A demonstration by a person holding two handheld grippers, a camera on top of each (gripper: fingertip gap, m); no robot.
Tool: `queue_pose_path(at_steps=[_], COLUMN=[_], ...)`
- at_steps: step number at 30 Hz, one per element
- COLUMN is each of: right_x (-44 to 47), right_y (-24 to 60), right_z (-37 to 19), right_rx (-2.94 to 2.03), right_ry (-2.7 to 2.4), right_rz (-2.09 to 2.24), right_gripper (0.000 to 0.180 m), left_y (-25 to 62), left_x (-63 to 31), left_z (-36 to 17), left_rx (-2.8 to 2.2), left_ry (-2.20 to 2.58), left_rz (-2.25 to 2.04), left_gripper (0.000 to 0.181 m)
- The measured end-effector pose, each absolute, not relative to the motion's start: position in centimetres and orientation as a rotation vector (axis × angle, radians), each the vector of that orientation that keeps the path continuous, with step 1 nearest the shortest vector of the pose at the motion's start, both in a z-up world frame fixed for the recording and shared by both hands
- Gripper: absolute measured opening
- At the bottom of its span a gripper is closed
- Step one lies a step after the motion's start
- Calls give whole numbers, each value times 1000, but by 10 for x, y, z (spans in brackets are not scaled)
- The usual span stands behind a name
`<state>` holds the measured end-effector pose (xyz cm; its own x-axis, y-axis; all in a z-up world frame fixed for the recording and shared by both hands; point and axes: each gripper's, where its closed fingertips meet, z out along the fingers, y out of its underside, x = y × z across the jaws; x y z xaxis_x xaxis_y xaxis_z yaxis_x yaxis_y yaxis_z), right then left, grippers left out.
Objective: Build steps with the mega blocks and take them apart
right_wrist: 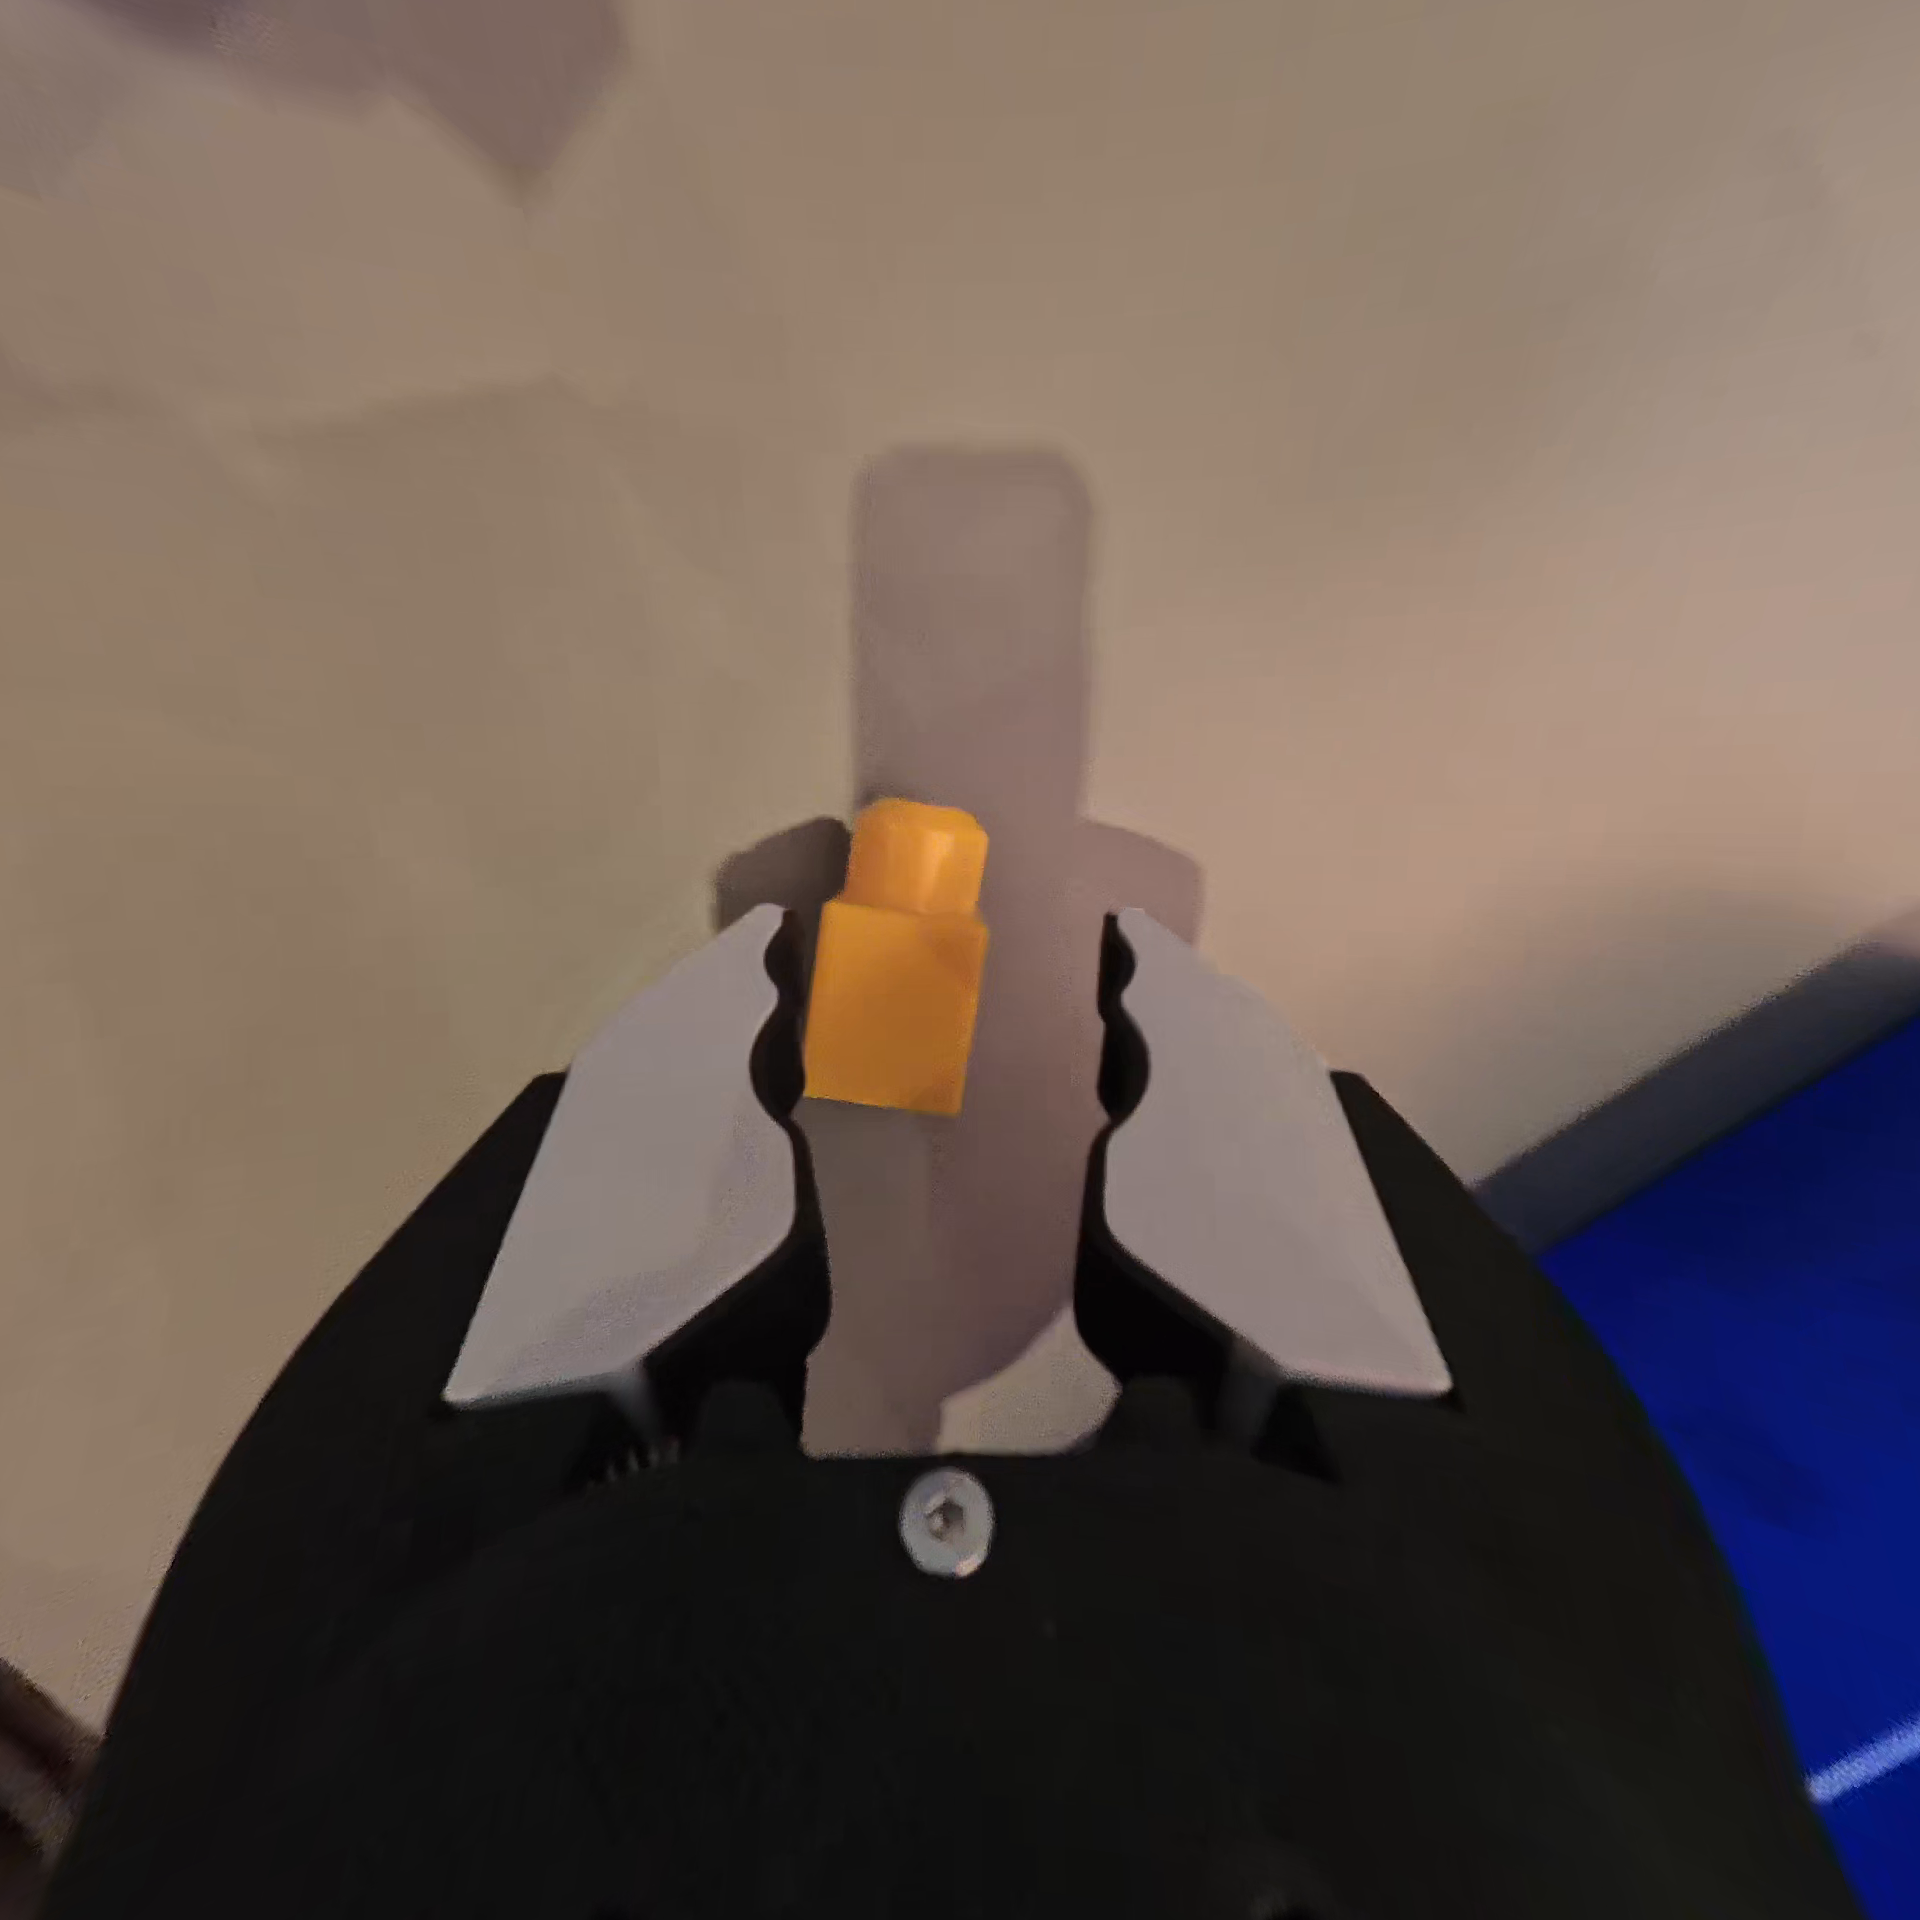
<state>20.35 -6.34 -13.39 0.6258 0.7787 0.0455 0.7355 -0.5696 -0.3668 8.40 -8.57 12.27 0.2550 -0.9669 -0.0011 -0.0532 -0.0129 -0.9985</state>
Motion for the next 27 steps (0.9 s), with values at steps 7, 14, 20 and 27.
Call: queue_pose_path(at_steps=[7, 14, 20, 27], right_x=[225, 240, 209, 218], right_y=[-64, -48, -27, -67], right_z=[-162, -144, -28, 109], right_rx=[-2597, -2544, -2064, -1299], right_ry=[-1318, -1281, -964, -724], right_rz=[-77, -31, 639, 1213], right_gripper=[40, 37, 37, 37], left_y=[-84, -77, -65, -73], left_x=[84, 85, 98, 156], left_z=[119, 113, 97, 42], left_rx=[-1385, -1406, -1419, -1478], left_ry=[1060, 1040, 970, 976], left_rz=[-992, -983, -1074, -1347], left_gripper=[37, 37, 36, 36])
